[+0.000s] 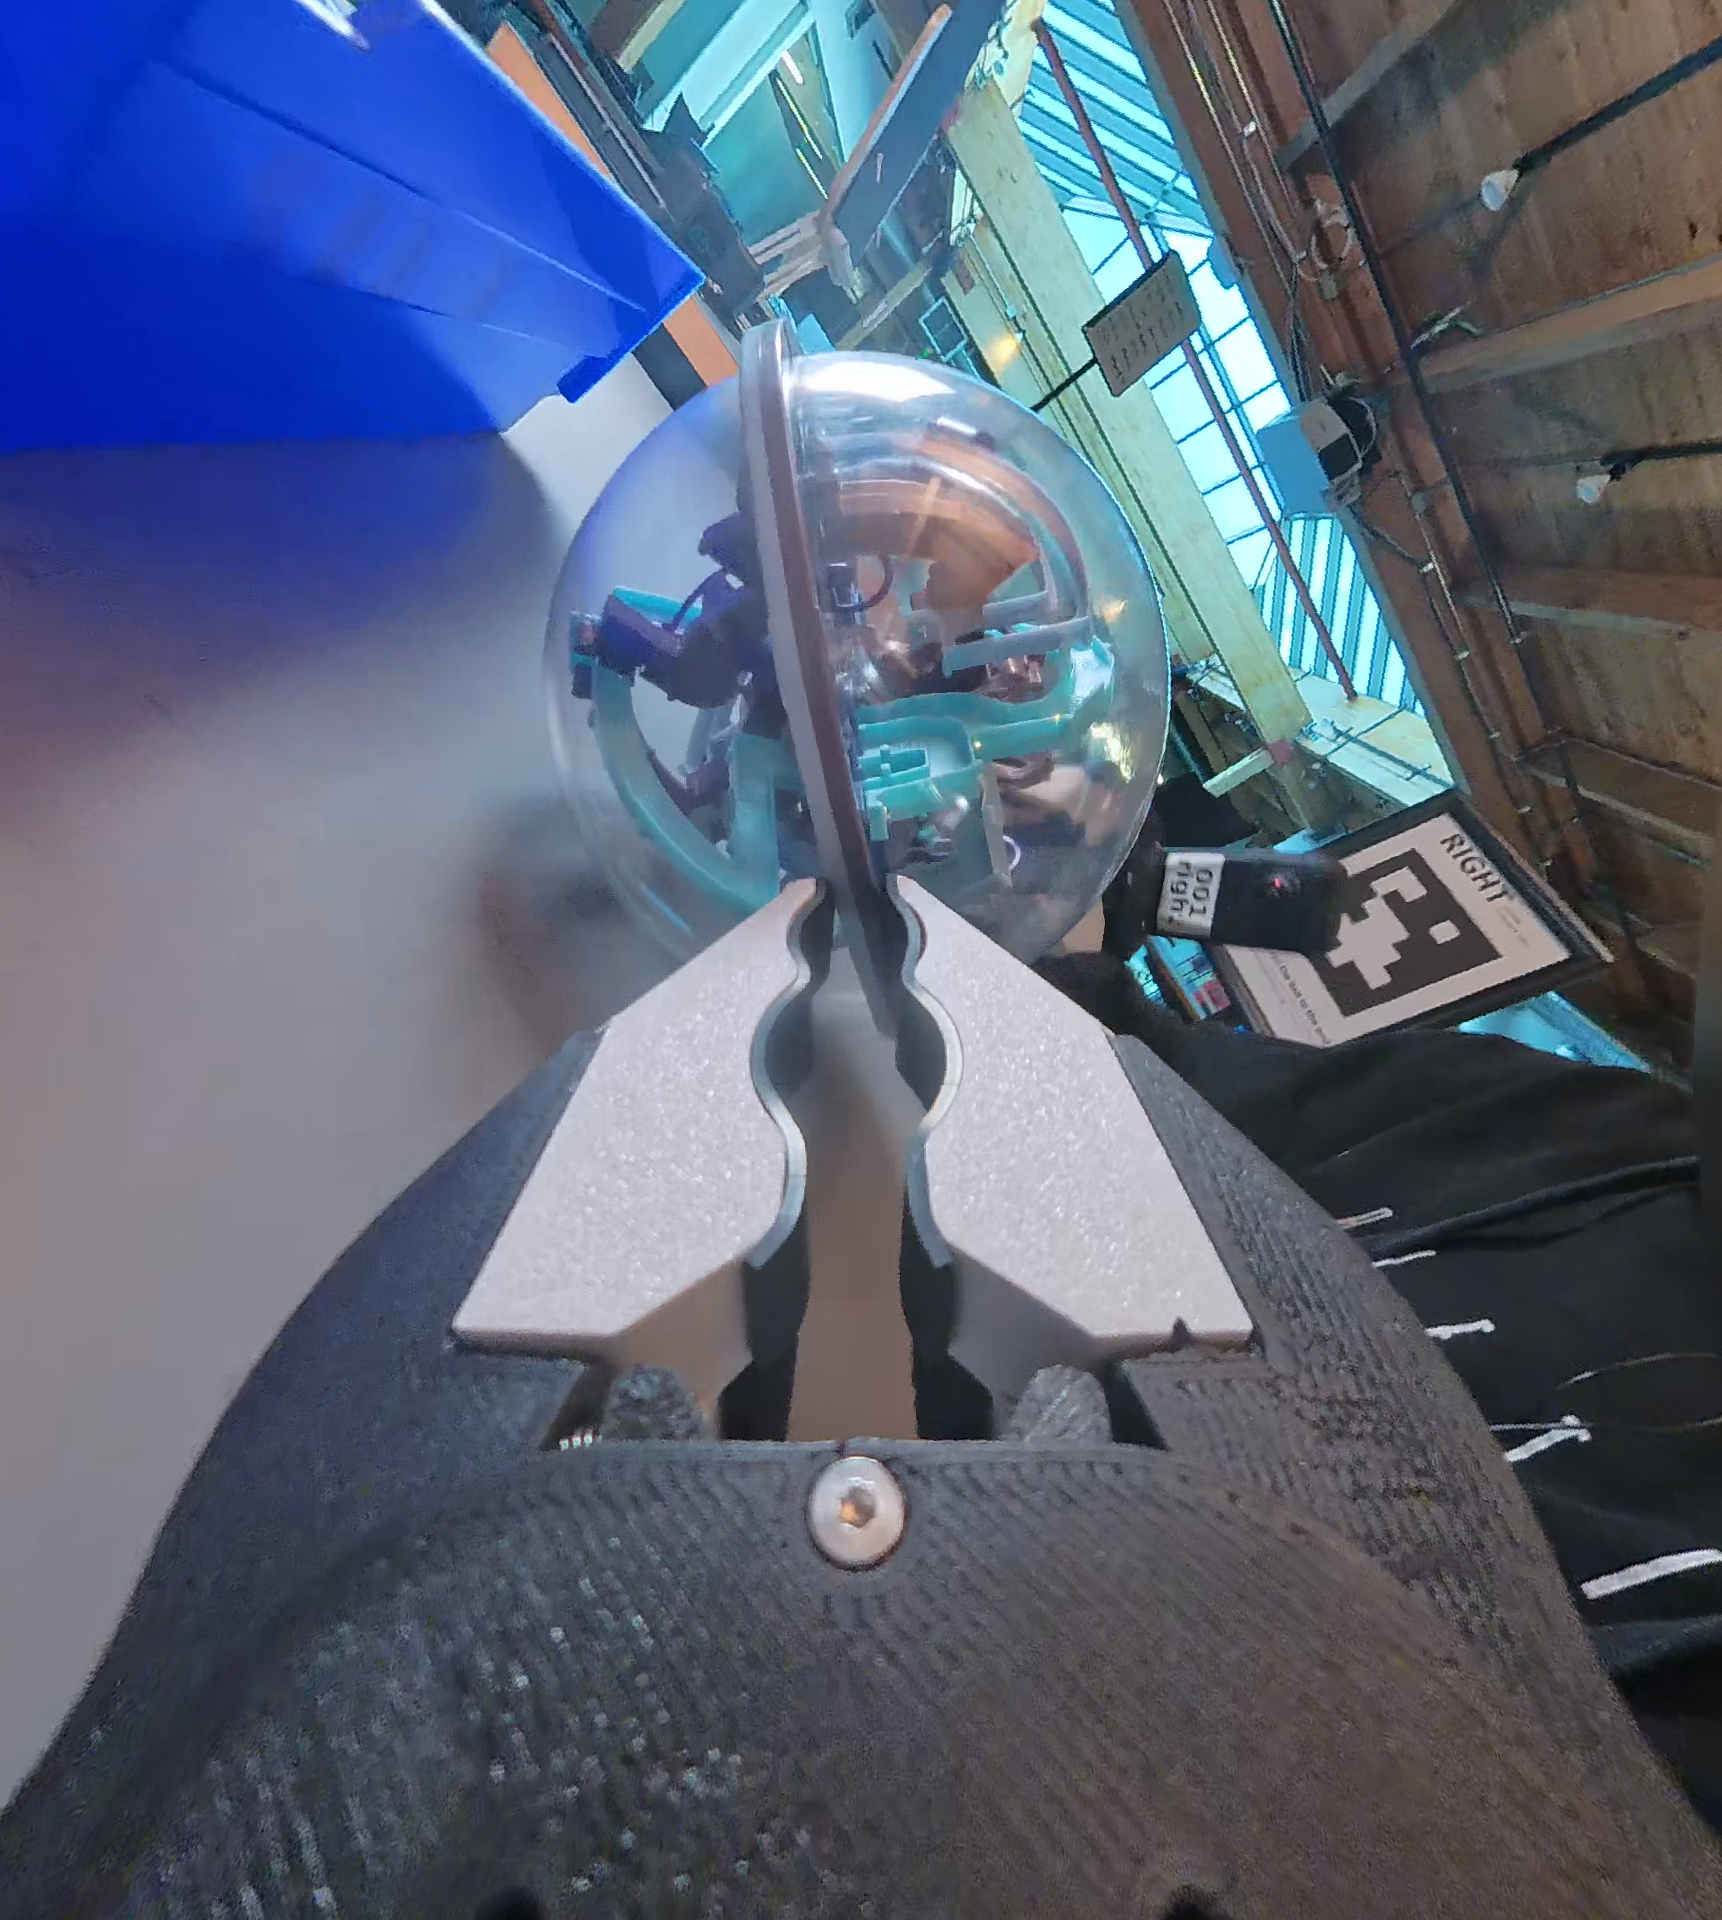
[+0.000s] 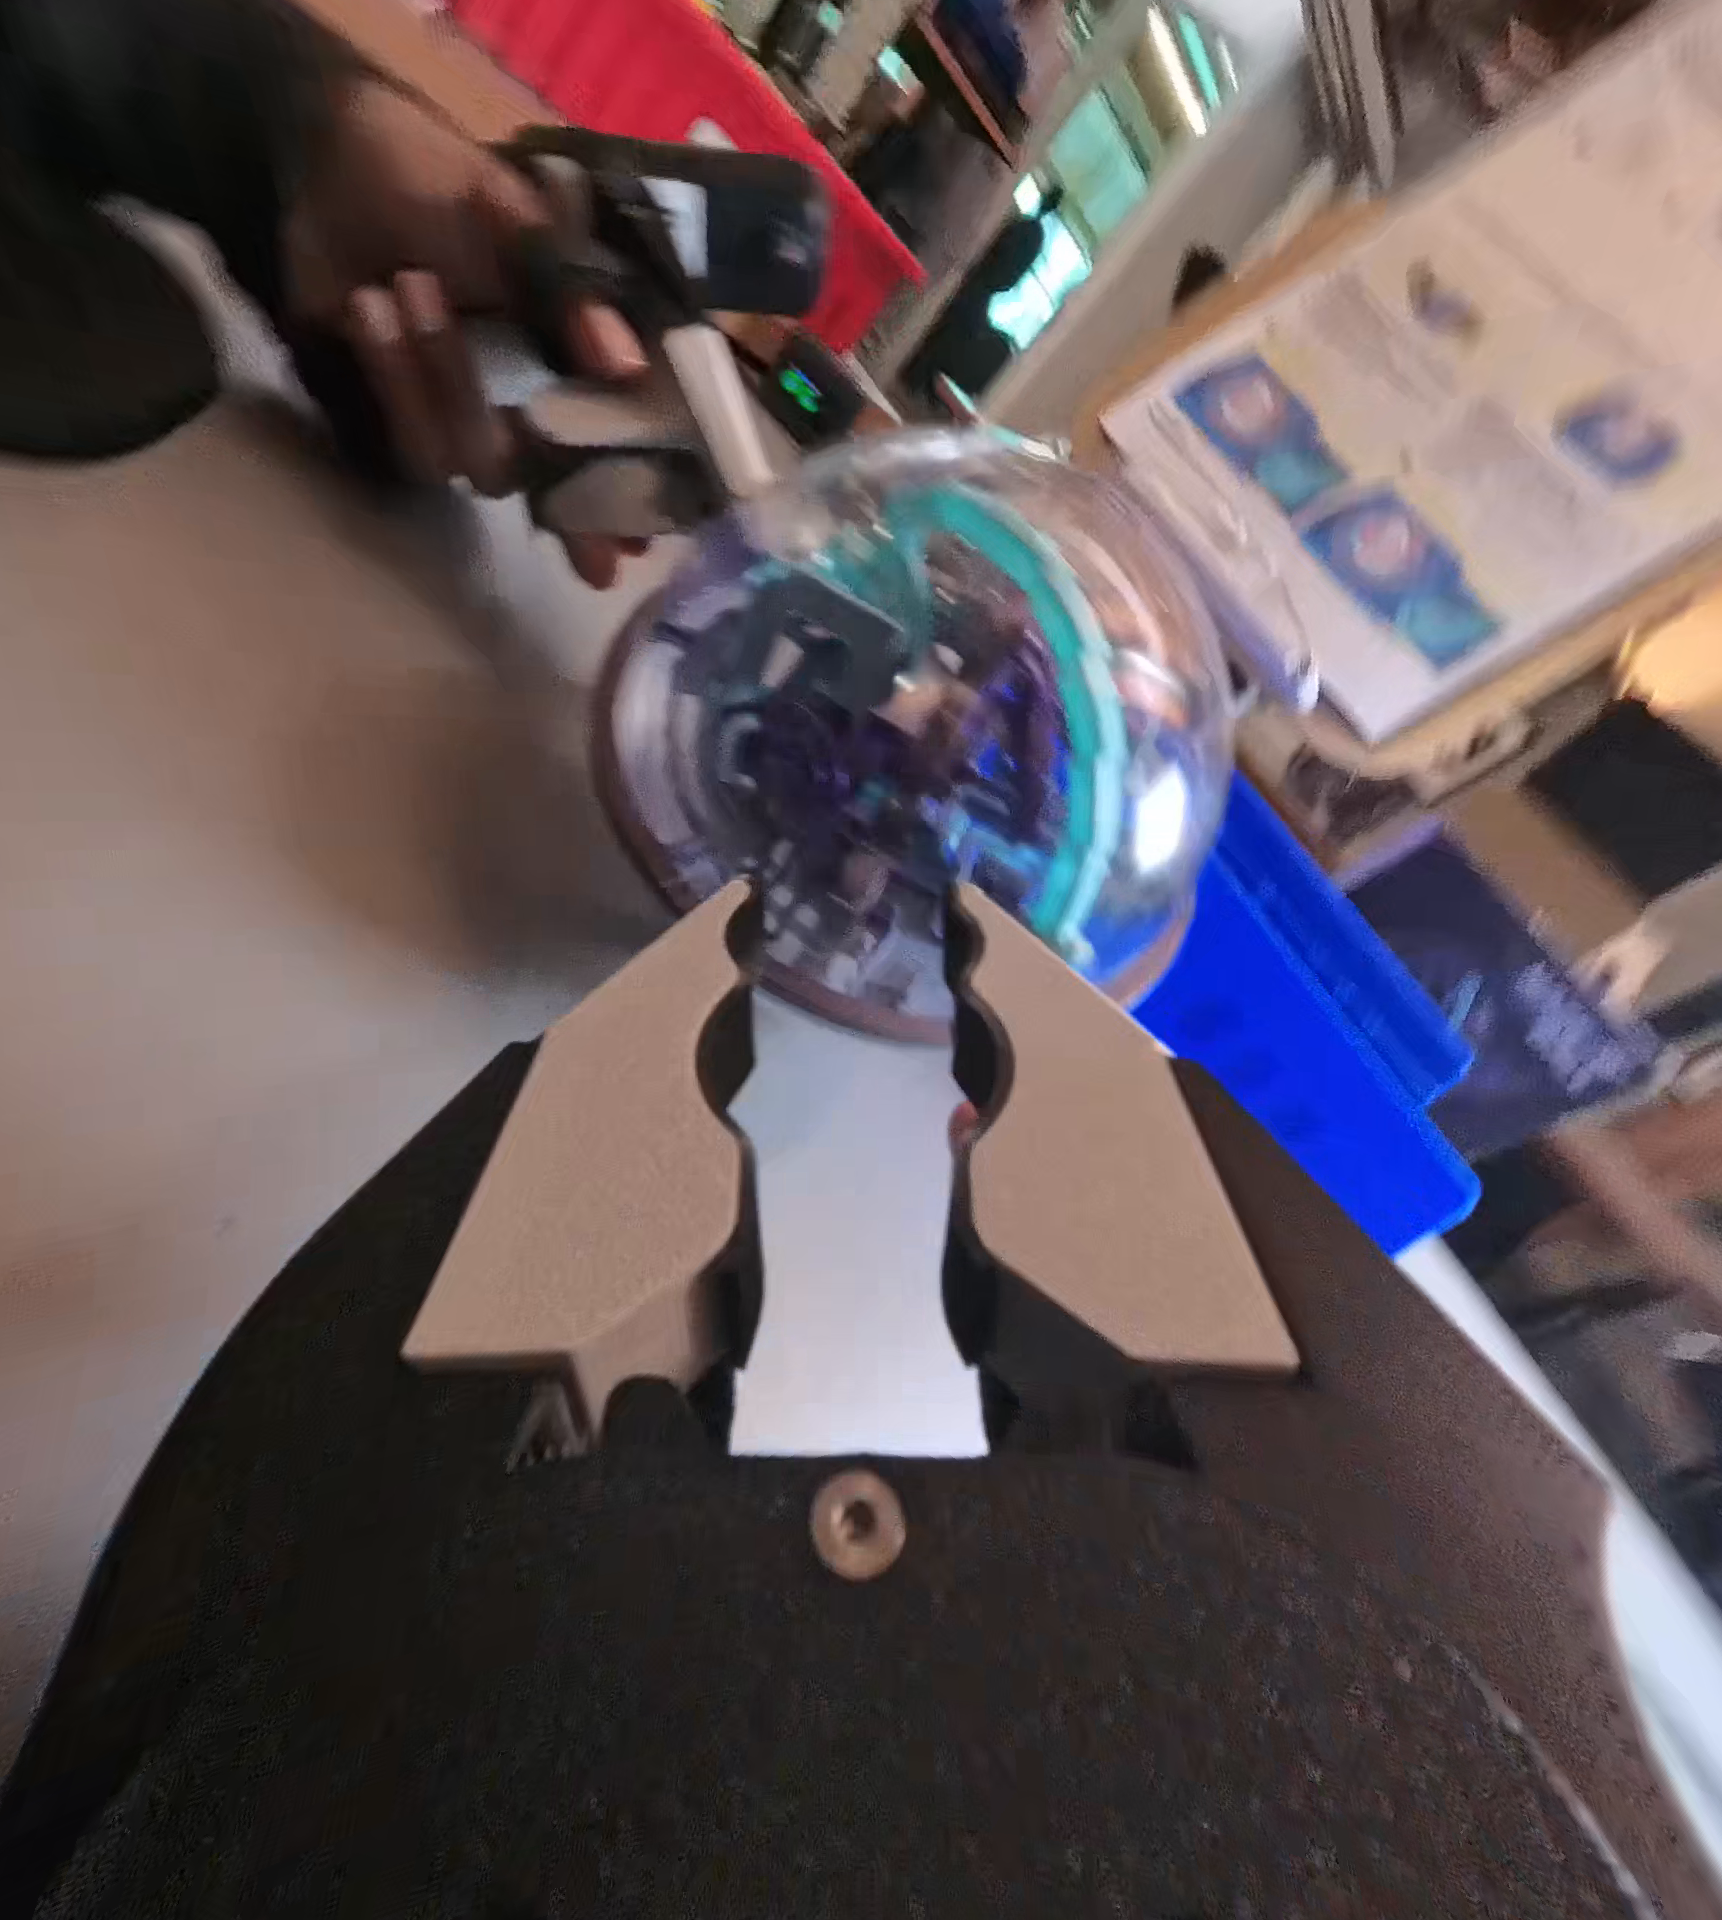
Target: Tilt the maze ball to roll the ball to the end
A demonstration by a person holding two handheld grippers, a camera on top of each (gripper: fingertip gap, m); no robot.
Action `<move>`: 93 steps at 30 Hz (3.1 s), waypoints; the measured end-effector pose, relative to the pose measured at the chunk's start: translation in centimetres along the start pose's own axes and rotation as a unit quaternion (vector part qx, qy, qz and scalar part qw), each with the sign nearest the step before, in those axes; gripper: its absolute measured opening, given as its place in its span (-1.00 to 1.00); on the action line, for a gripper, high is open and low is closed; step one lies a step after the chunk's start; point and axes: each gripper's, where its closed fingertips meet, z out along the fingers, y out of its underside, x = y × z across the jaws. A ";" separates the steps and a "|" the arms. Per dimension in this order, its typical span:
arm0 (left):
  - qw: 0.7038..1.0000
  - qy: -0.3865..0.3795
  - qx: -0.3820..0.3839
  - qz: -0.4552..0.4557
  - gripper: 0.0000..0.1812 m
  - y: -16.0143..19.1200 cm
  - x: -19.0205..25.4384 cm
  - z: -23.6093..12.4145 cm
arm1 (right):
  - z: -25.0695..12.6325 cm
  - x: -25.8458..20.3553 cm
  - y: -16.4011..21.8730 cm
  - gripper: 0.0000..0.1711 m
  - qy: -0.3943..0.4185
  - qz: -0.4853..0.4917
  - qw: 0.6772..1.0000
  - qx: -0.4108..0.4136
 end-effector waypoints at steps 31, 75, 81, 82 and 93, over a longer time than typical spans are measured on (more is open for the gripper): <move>0.983 0.110 -0.138 -0.040 -0.69 5.5 4.4 1.3 | 1.5 3.3 4.9 -0.63 -0.127 0.691 0.712 0.001; 0.995 -0.001 0.090 -0.048 -0.58 -4.4 -2.5 -1.5 | 4.3 3.5 4.6 -0.51 -0.115 0.642 0.758 -0.002; 0.997 -0.023 0.068 -0.025 -0.76 -3.6 -2.6 -0.8 | 3.8 4.2 3.3 -0.38 -0.137 0.677 0.722 0.041; 0.998 -0.023 0.064 -0.018 -0.76 -3.4 -2.4 -0.7 | 3.9 4.4 3.4 -0.40 -0.133 0.679 0.721 0.042; 0.998 0.015 -0.052 -0.017 -0.78 0.3 -0.9 0.7 | 3.5 4.9 4.9 -0.88 -0.121 0.692 0.710 0.035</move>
